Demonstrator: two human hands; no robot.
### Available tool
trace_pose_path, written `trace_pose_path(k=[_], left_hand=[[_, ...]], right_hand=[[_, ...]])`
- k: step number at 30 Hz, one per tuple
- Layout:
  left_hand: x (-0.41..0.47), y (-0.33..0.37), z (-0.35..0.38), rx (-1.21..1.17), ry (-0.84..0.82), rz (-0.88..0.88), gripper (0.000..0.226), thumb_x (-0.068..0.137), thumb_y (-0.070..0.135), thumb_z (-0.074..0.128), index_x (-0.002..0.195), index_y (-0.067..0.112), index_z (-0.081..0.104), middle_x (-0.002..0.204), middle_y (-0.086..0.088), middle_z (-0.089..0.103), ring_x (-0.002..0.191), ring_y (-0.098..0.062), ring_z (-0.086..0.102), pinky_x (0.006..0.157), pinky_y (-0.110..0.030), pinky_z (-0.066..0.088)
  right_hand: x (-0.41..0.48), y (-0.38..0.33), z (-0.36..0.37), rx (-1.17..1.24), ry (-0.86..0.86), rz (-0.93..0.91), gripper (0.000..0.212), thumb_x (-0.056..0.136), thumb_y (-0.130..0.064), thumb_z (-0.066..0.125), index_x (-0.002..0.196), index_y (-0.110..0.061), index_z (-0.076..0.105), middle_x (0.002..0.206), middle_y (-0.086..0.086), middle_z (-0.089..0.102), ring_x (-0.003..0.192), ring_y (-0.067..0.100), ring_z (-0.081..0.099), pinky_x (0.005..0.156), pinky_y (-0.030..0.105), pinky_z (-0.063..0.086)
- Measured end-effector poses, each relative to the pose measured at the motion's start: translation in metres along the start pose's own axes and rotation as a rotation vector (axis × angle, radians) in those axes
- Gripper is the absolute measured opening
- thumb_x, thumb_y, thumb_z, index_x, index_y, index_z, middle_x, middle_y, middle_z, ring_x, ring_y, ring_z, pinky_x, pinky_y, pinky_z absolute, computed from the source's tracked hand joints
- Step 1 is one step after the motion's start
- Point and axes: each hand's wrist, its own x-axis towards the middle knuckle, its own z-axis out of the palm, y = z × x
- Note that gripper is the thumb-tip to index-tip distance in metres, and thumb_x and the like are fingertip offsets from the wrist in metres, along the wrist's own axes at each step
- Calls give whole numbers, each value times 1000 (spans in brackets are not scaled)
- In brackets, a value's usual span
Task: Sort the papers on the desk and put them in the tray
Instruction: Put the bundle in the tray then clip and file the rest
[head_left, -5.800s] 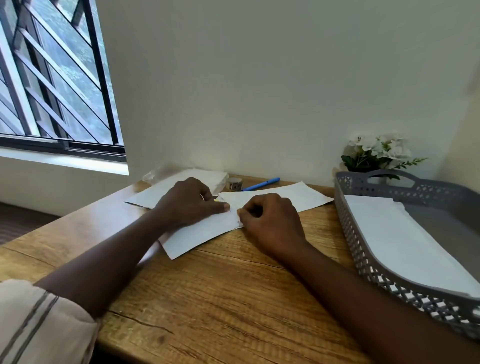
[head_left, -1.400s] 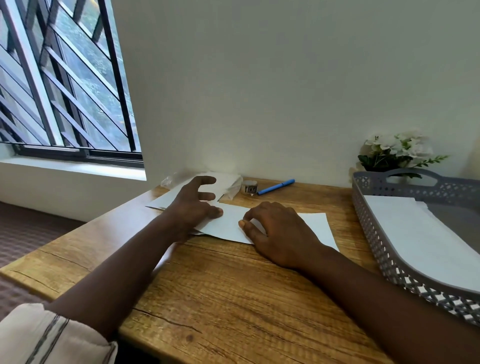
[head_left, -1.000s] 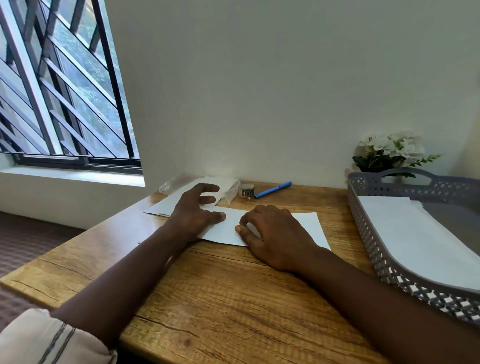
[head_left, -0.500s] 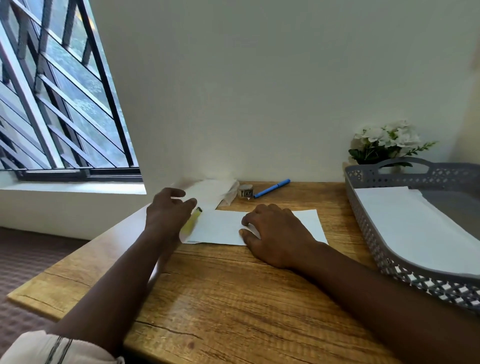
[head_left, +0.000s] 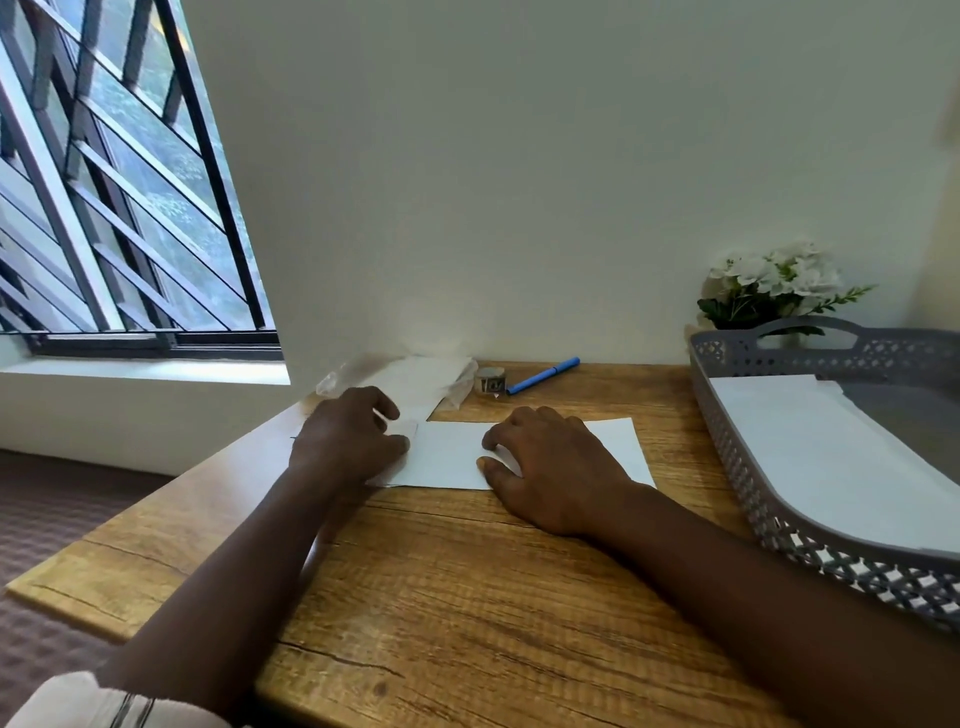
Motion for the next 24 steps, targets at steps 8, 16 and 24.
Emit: trace_pose_path(k=[8,16,24], left_hand=[[-3,14,-5,479,-27,-42,55,79,72,67,107,25,68,105,0,69,98,-25,65,89,-41,56],[-19,18,-2,415,-111,-60,48,95,63,54,119,22,64,117,-3,70,109,-26,64,87,-39,49],[-42,4,3,227,-15,95,24,97,54,56,104,31,58,108,5,63,105,-21,62,85,-39,50]], right_hand=[[-2,-1,-2,18,8,7,47,101,-53,44,141,-30,53,142,-4,52,132,18,43,112,41,36],[-1,4,1,-100,1,313,82,93,-76,28,158,-28,23,165,5,27,153,31,19,121,61,7],[-5,9,-12,-180,4,333,95,77,-90,38,146,-26,46,148,6,45,137,29,38,112,50,29]])
